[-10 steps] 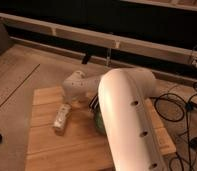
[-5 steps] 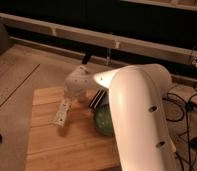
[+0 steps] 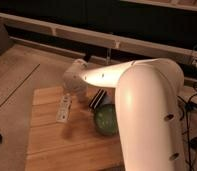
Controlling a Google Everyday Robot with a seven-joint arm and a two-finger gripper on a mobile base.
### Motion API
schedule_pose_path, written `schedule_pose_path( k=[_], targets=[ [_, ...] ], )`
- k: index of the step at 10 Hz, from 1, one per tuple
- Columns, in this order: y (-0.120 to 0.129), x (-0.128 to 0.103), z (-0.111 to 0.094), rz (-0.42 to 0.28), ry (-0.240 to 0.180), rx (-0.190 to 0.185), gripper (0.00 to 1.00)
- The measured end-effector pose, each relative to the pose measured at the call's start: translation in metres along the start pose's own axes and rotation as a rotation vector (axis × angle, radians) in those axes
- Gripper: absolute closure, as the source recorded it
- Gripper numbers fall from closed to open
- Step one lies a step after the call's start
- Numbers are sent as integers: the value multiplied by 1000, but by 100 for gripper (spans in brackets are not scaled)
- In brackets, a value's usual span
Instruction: Stand the bottle upright
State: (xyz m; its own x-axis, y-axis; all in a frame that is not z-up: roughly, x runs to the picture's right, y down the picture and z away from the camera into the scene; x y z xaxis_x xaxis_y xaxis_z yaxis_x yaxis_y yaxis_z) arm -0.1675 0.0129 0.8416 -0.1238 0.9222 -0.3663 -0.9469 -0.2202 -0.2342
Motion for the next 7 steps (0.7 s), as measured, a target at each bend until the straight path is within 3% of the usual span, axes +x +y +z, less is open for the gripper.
schedule_pose_path(
  k=[1, 4, 5, 7],
  targets=[
    [1, -1, -6, -57, -8, 25, 98],
    [26, 1, -24, -346, -41, 89, 98],
    [40, 0, -31, -459, -62, 94, 98],
    [62, -5, -41, -587, -110, 73, 98]
  ],
)
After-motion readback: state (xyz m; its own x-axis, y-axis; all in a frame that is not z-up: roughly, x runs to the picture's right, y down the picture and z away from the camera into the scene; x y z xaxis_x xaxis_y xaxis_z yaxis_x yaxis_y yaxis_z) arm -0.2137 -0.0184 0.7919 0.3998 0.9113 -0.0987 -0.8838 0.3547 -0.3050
